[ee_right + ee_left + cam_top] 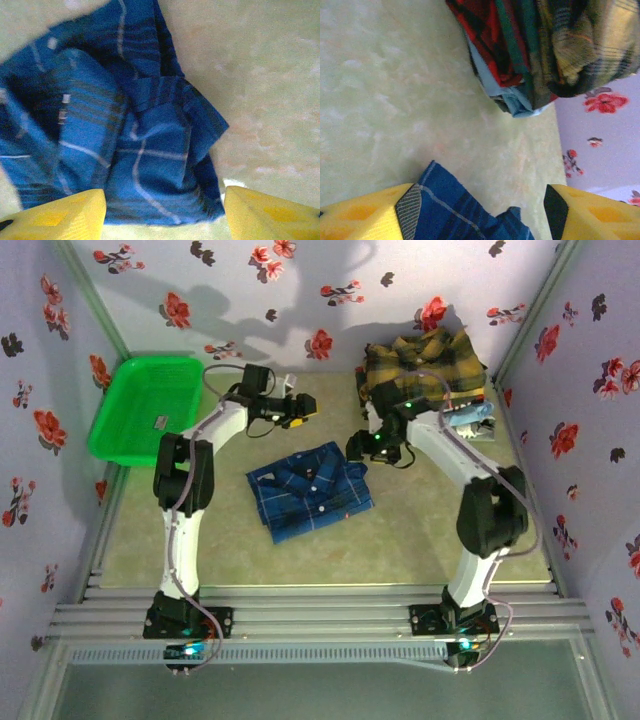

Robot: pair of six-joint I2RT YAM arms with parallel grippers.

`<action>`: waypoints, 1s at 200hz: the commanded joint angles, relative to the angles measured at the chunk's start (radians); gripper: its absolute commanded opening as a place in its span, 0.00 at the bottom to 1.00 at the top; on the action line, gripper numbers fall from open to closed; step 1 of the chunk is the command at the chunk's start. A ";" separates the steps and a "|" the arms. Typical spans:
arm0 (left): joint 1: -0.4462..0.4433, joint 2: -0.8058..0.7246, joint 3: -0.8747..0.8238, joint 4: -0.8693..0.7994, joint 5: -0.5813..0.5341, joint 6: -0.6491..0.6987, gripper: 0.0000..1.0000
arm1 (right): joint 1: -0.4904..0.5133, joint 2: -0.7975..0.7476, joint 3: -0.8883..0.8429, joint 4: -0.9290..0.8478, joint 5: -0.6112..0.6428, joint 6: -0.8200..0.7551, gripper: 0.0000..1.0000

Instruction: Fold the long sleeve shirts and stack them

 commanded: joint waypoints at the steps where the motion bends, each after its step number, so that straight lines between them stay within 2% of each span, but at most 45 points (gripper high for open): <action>1: -0.025 0.034 0.078 -0.219 -0.151 0.088 0.68 | -0.020 0.074 0.043 0.027 -0.013 -0.146 0.64; 28: -0.035 0.102 0.136 -0.272 -0.227 0.076 0.66 | -0.042 0.146 0.062 0.091 -0.109 -0.150 0.62; 65: -0.058 0.203 0.264 -0.384 -0.316 0.104 0.63 | -0.041 0.221 0.113 0.076 -0.153 -0.176 0.54; 105: -0.073 0.277 0.346 -0.456 -0.389 0.124 0.51 | -0.042 0.227 0.141 0.091 -0.213 -0.174 0.28; 144: -0.082 0.311 0.363 -0.460 -0.349 0.149 0.39 | -0.042 0.257 0.177 0.120 -0.287 -0.145 0.05; 200: -0.117 0.314 0.320 -0.419 -0.252 0.160 0.19 | -0.048 0.306 0.260 0.170 -0.348 -0.107 0.03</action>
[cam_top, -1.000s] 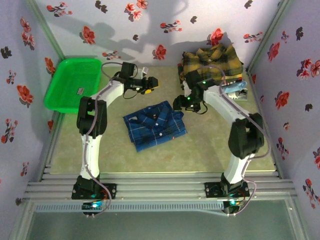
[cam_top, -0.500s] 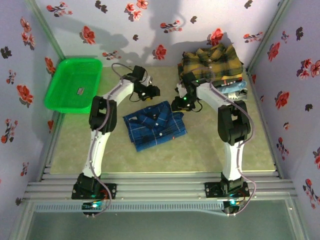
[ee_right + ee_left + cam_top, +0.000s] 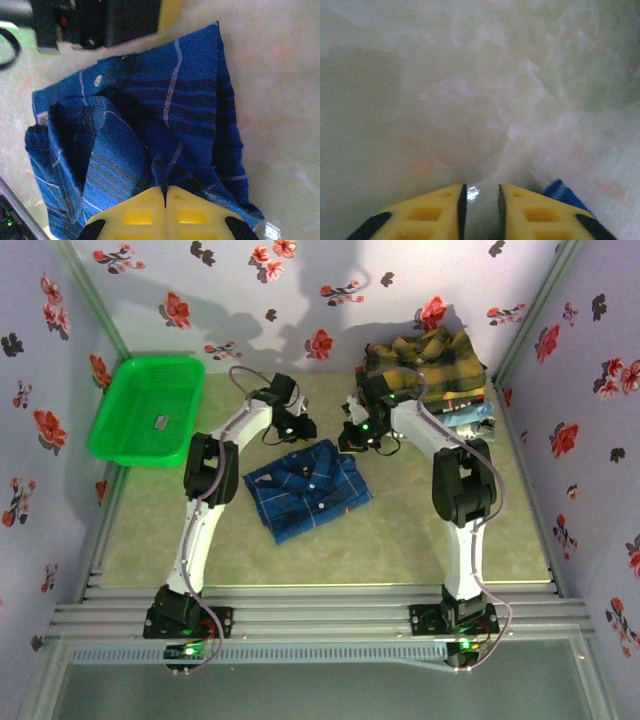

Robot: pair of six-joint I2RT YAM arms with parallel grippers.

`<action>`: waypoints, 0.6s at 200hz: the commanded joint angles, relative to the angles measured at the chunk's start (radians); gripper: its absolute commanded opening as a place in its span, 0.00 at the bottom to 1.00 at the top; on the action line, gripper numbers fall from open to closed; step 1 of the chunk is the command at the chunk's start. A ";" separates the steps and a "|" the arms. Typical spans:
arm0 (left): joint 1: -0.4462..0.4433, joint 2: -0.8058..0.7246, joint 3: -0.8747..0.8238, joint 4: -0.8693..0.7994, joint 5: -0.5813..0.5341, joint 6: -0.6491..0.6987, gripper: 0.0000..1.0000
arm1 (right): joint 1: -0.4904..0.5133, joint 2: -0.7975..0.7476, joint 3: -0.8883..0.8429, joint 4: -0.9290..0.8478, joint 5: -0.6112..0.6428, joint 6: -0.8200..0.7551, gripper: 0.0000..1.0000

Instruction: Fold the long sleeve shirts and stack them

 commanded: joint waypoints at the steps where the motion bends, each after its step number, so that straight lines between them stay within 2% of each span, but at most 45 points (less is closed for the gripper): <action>1: -0.040 0.030 -0.027 -0.004 0.076 0.020 0.18 | -0.005 0.037 0.051 0.043 -0.053 0.030 0.03; 35: -0.066 0.014 -0.081 0.052 0.122 0.013 0.08 | -0.023 0.091 0.074 0.062 -0.045 0.077 0.06; 83: -0.092 -0.026 -0.171 0.174 0.196 -0.011 0.06 | -0.026 0.154 0.097 0.021 0.056 0.081 0.10; 120: -0.137 -0.037 -0.200 0.219 0.276 0.009 0.06 | -0.026 0.104 -0.014 0.035 0.125 0.081 0.15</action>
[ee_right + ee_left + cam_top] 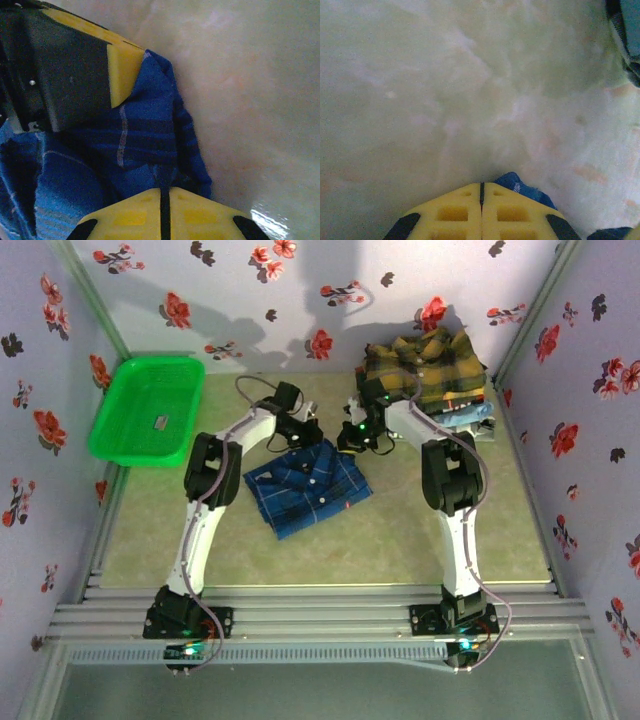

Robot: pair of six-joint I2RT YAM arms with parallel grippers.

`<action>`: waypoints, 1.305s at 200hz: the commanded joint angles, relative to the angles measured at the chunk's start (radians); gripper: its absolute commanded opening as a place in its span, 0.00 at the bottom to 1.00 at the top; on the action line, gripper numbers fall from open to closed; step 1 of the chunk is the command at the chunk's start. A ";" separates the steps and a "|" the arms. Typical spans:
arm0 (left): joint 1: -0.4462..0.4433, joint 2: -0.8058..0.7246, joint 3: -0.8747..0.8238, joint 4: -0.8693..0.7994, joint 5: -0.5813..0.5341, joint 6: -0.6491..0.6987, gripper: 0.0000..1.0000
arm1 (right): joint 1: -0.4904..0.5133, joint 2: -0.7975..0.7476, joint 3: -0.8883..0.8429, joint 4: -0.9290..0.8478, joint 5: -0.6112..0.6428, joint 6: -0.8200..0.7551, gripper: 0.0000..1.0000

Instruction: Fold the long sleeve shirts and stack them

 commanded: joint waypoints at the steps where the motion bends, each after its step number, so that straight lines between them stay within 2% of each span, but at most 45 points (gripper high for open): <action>1: -0.104 -0.002 -0.045 0.011 0.143 0.011 0.06 | -0.004 -0.038 -0.070 -0.004 0.079 0.008 0.15; 31: -0.135 -0.016 -0.075 0.093 0.215 -0.008 0.06 | -0.004 -0.140 -0.213 0.009 0.148 0.028 0.19; 42: -0.146 -0.016 -0.073 0.113 0.247 -0.008 0.06 | -0.004 -0.180 -0.274 0.027 0.155 0.039 0.26; 56: -0.161 -0.015 -0.061 0.116 0.270 -0.001 0.06 | -0.003 -0.220 -0.327 0.028 0.180 0.052 0.29; 106: -0.140 -0.031 -0.085 0.160 0.252 -0.040 0.07 | -0.009 -0.448 -0.463 -0.008 0.256 0.094 0.65; 134: -0.127 -0.039 -0.078 0.159 0.247 -0.038 0.08 | -0.009 -0.579 -0.583 0.025 0.167 0.117 0.75; 143: -0.125 -0.039 -0.076 0.157 0.247 -0.040 0.08 | -0.006 -0.618 -0.634 0.054 0.129 0.129 0.84; 171: -0.122 -0.035 -0.074 0.154 0.252 -0.032 0.08 | 0.016 -0.679 -0.761 0.159 0.074 0.156 0.86; 210: -0.123 -0.028 -0.069 0.152 0.260 -0.034 0.08 | 0.054 -0.590 -0.794 0.294 0.044 0.191 0.86; 238: -0.123 -0.024 -0.064 0.148 0.271 -0.033 0.08 | 0.073 -0.494 -0.745 0.339 0.034 0.205 0.86; 261: -0.122 -0.023 -0.068 0.145 0.279 -0.026 0.08 | 0.083 -0.406 -0.666 0.278 0.072 0.192 0.84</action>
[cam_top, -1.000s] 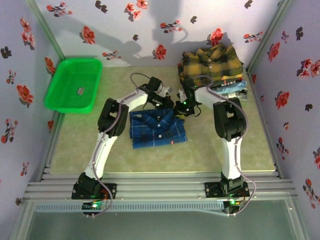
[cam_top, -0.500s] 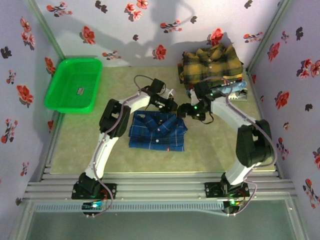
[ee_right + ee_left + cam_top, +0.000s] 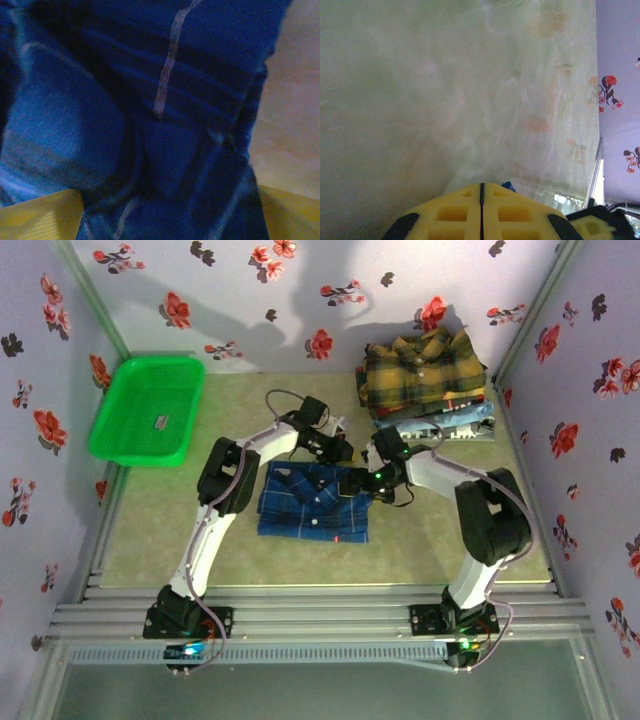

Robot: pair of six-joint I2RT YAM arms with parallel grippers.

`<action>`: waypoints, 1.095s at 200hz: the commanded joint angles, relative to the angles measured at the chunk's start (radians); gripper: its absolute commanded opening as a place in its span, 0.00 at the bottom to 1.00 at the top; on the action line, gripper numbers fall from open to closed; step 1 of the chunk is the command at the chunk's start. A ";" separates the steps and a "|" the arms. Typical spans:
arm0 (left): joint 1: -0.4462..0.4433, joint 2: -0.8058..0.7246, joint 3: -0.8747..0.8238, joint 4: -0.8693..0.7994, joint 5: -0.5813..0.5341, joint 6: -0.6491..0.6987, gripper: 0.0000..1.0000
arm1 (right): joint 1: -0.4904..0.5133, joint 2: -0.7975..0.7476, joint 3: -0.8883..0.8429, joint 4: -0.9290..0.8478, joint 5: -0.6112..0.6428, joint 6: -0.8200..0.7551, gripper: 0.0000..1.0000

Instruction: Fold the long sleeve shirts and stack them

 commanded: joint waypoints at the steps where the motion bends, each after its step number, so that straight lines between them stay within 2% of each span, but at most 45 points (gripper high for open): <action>1: 0.000 -0.021 0.008 -0.002 0.037 0.007 0.08 | 0.011 0.076 0.083 -0.005 0.016 0.007 0.84; 21: 0.002 -0.022 0.003 0.002 0.042 0.010 0.08 | 0.028 0.133 0.141 -0.069 0.069 -0.018 0.79; 35: 0.005 -0.027 0.001 0.008 0.044 0.013 0.08 | 0.049 0.170 0.188 -0.118 0.106 -0.035 0.70; 73: 0.012 -0.045 0.007 0.038 0.042 0.007 0.08 | 0.106 0.253 0.287 -0.213 0.201 -0.033 0.20; 84: 0.018 -0.053 0.007 0.056 0.042 -0.009 0.08 | 0.118 0.259 0.306 -0.235 0.242 -0.033 0.10; 104: 0.043 -0.082 -0.008 0.127 0.040 -0.068 0.08 | 0.122 0.244 0.332 -0.262 0.323 -0.028 0.00; 110: 0.052 -0.099 -0.019 0.160 0.037 -0.092 0.10 | 0.122 0.236 0.344 -0.277 0.351 -0.030 0.00; 120: 0.073 -0.131 -0.032 0.201 0.014 -0.124 0.19 | 0.123 0.223 0.374 -0.308 0.404 -0.037 0.00; 131: 0.100 -0.171 -0.040 0.238 -0.010 -0.166 0.38 | 0.129 0.207 0.413 -0.351 0.476 -0.053 0.00; 142: 0.135 -0.217 -0.049 0.272 -0.033 -0.200 0.51 | 0.133 0.192 0.456 -0.391 0.557 -0.069 0.00; 168: 0.207 -0.349 -0.040 0.268 -0.081 -0.204 0.66 | 0.148 0.176 0.575 -0.475 0.746 -0.113 0.00; 180: 0.235 -0.419 -0.026 0.216 -0.125 -0.166 0.75 | 0.154 0.178 0.633 -0.511 0.826 -0.135 0.00; 196: 0.257 -0.526 -0.012 0.131 -0.196 -0.069 0.99 | 0.156 0.186 0.708 -0.537 0.900 -0.165 0.00; 219: 0.259 -0.647 0.013 -0.025 -0.301 0.133 1.00 | 0.156 0.194 0.800 -0.531 0.969 -0.208 0.00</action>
